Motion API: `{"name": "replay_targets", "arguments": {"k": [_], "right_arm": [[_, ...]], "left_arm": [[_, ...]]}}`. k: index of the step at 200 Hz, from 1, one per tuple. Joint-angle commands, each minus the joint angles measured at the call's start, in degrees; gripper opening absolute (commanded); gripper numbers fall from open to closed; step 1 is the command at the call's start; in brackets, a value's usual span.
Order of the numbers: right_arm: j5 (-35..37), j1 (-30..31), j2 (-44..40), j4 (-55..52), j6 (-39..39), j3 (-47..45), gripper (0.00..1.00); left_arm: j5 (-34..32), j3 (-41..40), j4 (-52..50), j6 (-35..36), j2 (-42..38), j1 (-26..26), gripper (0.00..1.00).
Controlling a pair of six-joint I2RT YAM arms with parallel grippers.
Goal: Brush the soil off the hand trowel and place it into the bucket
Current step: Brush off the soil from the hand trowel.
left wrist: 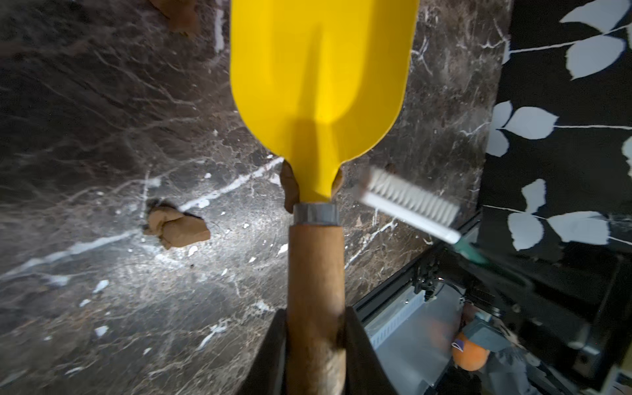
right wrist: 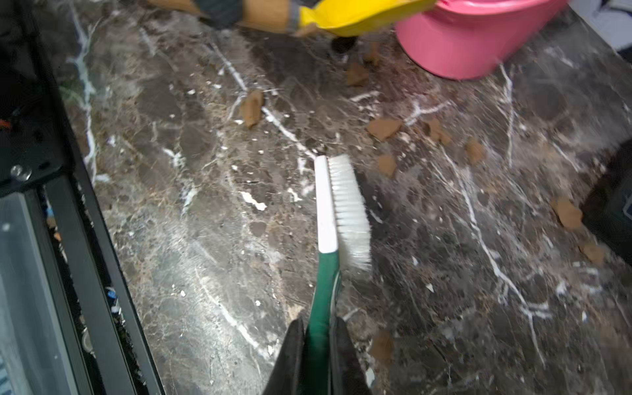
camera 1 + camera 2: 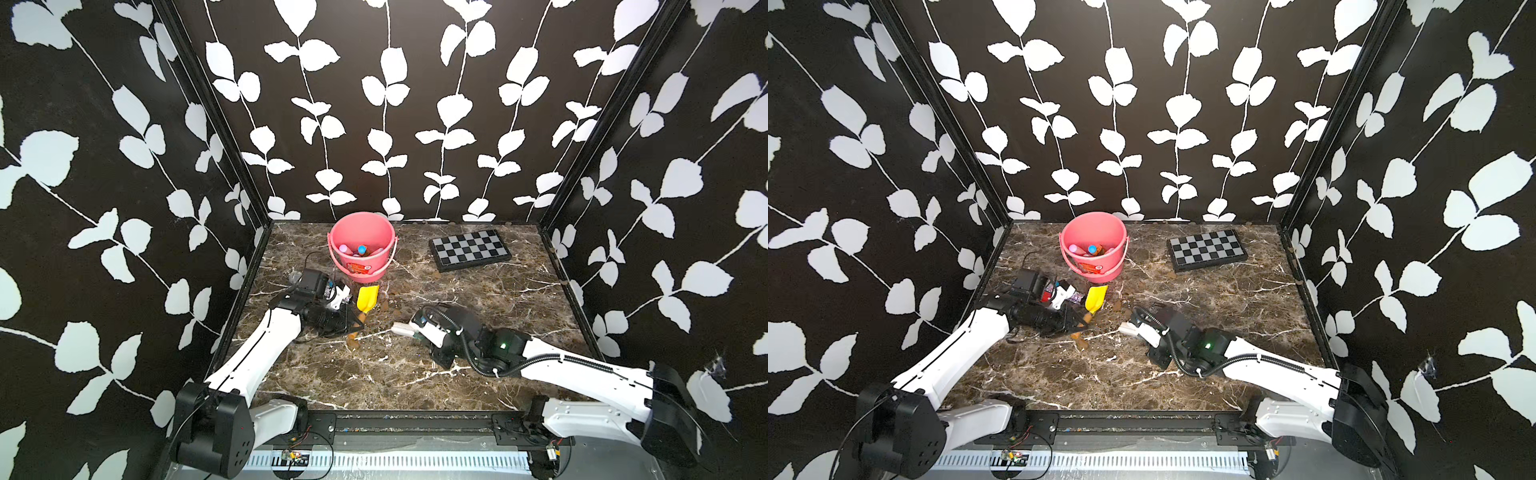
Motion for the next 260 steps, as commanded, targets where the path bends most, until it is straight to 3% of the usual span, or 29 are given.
{"name": "replay_targets", "arguments": {"k": [1,16,44,74,132,157,205,238,260], "right_arm": [[2.8,4.2,2.5,7.5,-12.3,2.5,0.0],[1.2,5.6,4.6,10.1,-16.3,3.2,0.0],[-1.3,5.9,7.7,13.2,-21.5,4.2,0.0],[2.5,5.7,9.9,14.2,-24.6,5.8,0.0],[10.2,1.5,11.0,9.3,-23.9,6.8,0.0],[10.1,1.1,8.7,8.0,-23.6,4.4,0.0],[3.8,3.9,5.4,6.6,-22.0,3.1,0.0],[4.5,5.0,7.6,7.6,-24.3,5.5,0.0],[9.9,4.8,9.8,10.3,-27.0,5.9,0.0]], "left_arm": [[8.7,-5.6,11.9,-13.8,-1.9,0.1,0.0],[11.5,-8.3,15.9,-17.6,-2.0,0.1,0.0],[13.3,-8.9,14.5,-16.7,-1.8,-0.1,0.0],[14.8,-9.2,11.5,-14.3,-1.4,-0.9,0.0],[14.0,-7.1,7.7,-11.1,-1.4,-1.1,0.0],[13.8,-5.9,7.3,-10.6,-0.7,-1.0,0.0],[14.1,-4.3,7.5,-10.6,0.9,-1.1,0.0],[15.0,-4.1,7.4,-10.5,1.3,-1.8,0.0],[16.0,-4.0,6.4,-9.7,1.4,-2.4,0.0]]}}
